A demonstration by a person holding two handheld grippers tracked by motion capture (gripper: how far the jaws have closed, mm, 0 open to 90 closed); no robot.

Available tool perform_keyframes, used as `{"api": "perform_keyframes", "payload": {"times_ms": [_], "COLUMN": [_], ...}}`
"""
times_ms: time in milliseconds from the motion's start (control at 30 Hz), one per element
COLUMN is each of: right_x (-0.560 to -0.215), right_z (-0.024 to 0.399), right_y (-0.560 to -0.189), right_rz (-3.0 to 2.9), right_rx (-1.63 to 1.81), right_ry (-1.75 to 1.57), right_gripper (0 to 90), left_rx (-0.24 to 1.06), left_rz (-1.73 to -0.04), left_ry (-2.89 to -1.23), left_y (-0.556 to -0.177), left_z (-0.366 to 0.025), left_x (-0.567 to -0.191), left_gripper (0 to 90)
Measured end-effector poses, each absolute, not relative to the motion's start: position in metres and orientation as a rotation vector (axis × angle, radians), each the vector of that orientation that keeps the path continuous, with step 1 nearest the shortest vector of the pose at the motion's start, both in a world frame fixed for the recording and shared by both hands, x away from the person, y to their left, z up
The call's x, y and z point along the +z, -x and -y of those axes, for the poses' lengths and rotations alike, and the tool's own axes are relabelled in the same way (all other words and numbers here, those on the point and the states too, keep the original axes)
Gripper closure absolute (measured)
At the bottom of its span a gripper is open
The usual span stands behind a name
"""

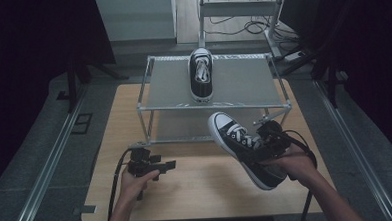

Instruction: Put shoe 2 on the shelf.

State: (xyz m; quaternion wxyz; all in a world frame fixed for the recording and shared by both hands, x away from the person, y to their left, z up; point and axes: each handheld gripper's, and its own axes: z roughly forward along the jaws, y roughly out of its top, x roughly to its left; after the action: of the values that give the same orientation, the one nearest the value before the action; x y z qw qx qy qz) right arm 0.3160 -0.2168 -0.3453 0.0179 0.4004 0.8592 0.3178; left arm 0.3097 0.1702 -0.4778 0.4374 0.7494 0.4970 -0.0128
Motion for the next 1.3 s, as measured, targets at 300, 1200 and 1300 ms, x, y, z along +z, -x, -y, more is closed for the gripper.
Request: {"api": "perform_keyframes", "payload": {"times_ms": [300,1200,1300], "right_x": [-0.326,-0.286,-0.283], "right_z": [0.217,0.213,0.211], "right_y": [-0.323,-0.354,-0.36], "right_rz": [-2.645,-2.565,-2.557], "right_rx": [1.018,1.035,1.036], "right_ry": [-1.247,-1.315,-1.331], "right_gripper": [16.8,16.9,16.9], "left_rx": [-0.041,-0.04,-0.039], "left_rz": [-1.239,-1.244,-1.244], "left_ry": [-1.86,-1.871,-1.869], "left_y": [-0.31,-0.311,-0.311], "left_z": [-0.171,-0.17,-0.171], "left_x": [-0.479,-0.481,-0.48], "left_gripper": [21.0,21.7,21.7]}}
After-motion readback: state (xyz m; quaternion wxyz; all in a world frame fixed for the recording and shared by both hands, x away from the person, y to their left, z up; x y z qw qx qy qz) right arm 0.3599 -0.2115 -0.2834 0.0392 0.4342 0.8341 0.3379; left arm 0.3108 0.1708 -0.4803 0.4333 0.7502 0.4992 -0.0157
